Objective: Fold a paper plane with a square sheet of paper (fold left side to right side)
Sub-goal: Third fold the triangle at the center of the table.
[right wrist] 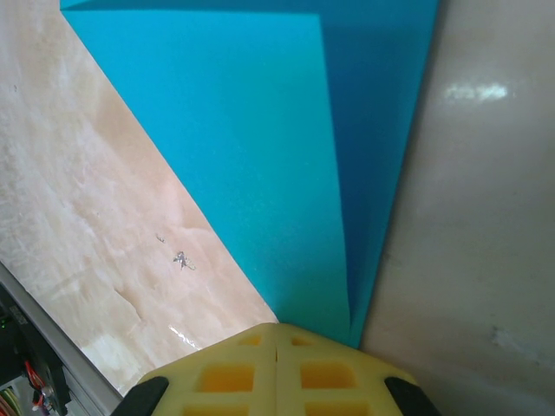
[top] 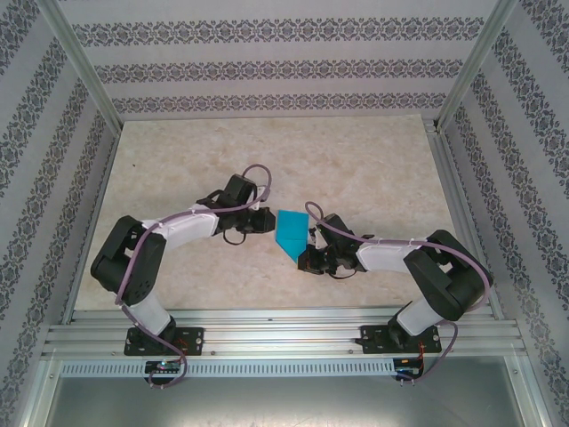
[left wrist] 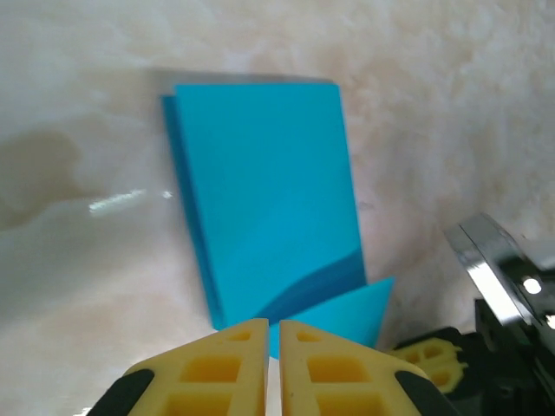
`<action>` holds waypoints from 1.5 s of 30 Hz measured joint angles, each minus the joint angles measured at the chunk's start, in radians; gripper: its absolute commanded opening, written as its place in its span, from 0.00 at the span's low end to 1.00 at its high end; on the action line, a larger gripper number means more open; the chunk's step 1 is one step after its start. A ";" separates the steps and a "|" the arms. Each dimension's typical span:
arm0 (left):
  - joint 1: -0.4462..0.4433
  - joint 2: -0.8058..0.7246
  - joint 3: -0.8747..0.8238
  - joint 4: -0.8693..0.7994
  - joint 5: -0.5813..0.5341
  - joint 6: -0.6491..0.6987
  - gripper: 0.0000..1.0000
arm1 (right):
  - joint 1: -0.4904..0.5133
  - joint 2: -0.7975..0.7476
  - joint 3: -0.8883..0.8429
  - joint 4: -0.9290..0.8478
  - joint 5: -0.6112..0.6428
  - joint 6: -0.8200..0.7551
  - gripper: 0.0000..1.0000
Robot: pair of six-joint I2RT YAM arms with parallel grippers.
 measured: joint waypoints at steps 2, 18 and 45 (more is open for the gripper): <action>-0.036 0.026 0.010 0.005 0.019 -0.008 0.13 | 0.000 0.000 0.000 0.000 0.000 0.000 0.05; -0.094 0.212 0.074 0.004 0.010 -0.007 0.10 | -0.001 -0.075 -0.001 -0.078 0.085 0.063 0.06; -0.095 0.214 0.074 0.013 0.006 -0.007 0.07 | 0.079 0.096 0.192 -0.127 0.196 0.211 0.00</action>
